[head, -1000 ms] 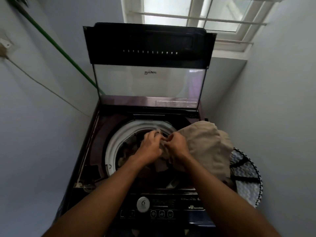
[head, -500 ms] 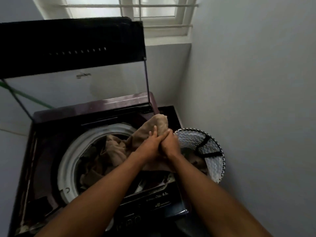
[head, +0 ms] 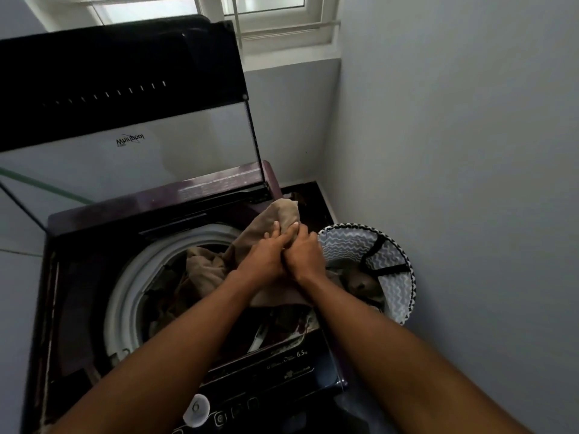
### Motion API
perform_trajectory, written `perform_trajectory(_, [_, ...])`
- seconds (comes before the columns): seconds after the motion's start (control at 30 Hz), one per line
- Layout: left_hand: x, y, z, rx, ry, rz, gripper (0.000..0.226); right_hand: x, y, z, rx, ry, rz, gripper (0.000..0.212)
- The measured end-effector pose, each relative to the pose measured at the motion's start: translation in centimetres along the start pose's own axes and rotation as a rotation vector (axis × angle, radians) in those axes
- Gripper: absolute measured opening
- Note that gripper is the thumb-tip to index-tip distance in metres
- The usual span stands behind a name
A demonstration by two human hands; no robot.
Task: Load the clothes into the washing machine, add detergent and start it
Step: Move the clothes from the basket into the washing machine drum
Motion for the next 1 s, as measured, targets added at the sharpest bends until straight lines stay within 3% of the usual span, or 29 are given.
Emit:
perform_trajectory(0.2, [-1.8,-0.4,-0.5,-0.132,0.107,-0.037,0.095,-0.9,-0.9,-0.6,-0.142,0.214,-0.215,0.068])
perform_trajectory(0.33, [-4.8,-0.6,-1.0,-0.28,0.27,-0.046,0.083,-1.9,-2.7,-0.7,-0.291,0.354,-0.418,0.027])
perform_trajectory(0.4, [-6.2,-1.5,-1.5,-0.282,0.355,-0.092,0.078,-2.7,-4.3,-0.4,-0.251,0.328,-0.516,0.02])
perform_trajectory(0.6, [-9.7,-6.5,-7.0,-0.052,0.715,-0.237,0.056,-6.2,-10.3,3.4,0.195,-0.029,-0.417,0.032])
perform_trajectory(0.73, [-13.0,-11.5,-8.0,0.166,0.724,-0.282,0.054,-10.2,-11.9,8.6,0.294,-0.238,-0.378,0.064])
perform_trajectory(0.83, [-15.2,-15.3,-6.8,0.214,0.541,-0.309,0.056,-13.1,-11.3,13.8,0.264,-0.488,-0.412,0.065])
perform_trajectory(0.9, [-16.5,-17.5,-5.5,0.222,0.318,-0.355,0.048,-14.7,-9.6,18.6,0.007,-0.695,-0.554,0.069])
perform_trajectory(1.0, [-18.6,-19.4,-4.3,0.132,0.13,-0.464,0.042,-15.6,-4.1,25.0,-0.462,-0.936,-0.651,0.103])
Point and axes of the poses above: each hand's wrist, its own x-axis towards the middle knuckle, its own z-axis out of the palm, y = z × x, the point moved 6 cm from there along x, towards the middle knuckle, and after that the axes turned 15 degrees about y, right-handed, at the moved point
